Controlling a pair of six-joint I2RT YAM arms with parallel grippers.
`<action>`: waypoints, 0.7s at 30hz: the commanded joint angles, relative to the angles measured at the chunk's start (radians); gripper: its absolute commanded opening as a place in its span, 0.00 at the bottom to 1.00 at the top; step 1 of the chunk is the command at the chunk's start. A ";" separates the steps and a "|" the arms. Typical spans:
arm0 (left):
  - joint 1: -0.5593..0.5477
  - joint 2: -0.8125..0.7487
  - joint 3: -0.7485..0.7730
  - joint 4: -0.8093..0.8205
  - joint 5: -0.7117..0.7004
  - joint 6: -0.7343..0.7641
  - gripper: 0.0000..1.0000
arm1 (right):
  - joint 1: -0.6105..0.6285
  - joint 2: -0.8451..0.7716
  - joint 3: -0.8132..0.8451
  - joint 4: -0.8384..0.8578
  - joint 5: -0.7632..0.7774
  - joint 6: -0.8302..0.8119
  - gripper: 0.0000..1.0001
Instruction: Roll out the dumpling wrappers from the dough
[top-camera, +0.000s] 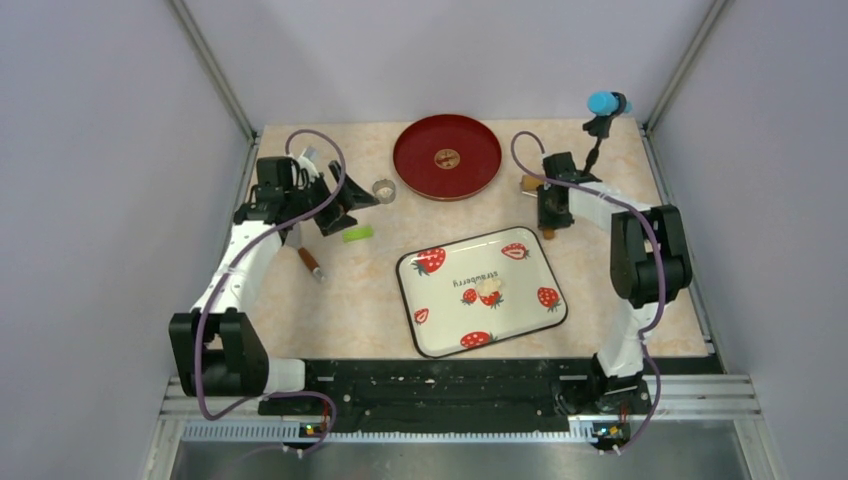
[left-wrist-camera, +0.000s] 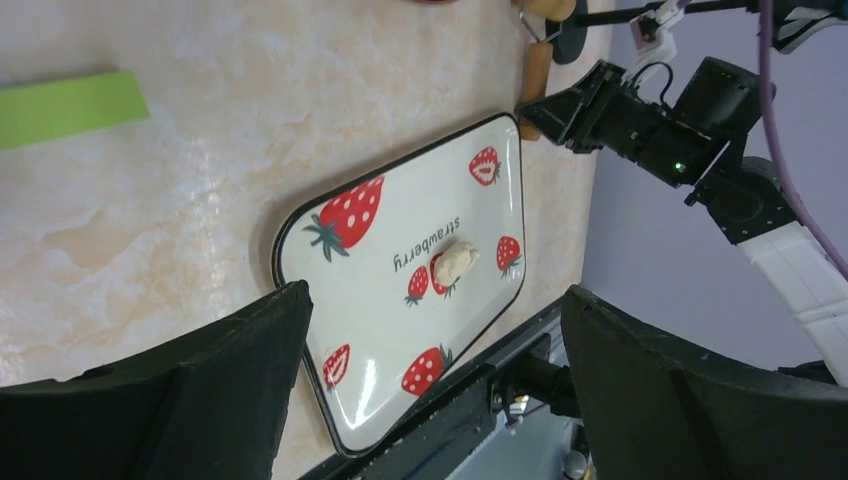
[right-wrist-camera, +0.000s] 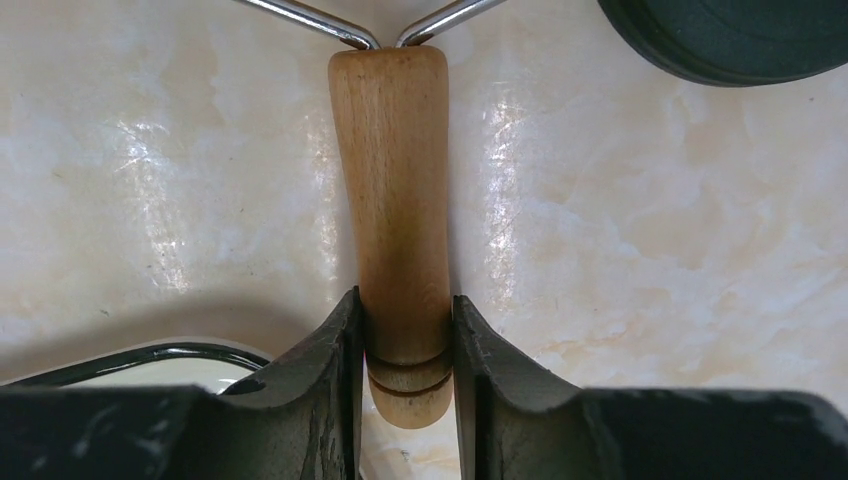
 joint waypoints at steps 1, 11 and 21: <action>-0.002 -0.024 0.135 -0.033 -0.044 0.097 0.98 | 0.028 -0.001 0.083 -0.027 0.020 -0.025 0.00; -0.002 -0.146 0.246 -0.006 -0.225 0.163 0.99 | 0.081 -0.068 0.146 -0.090 0.002 -0.054 0.00; -0.002 -0.408 -0.080 0.478 -0.294 0.147 0.99 | 0.141 -0.123 0.192 -0.125 -0.061 -0.075 0.00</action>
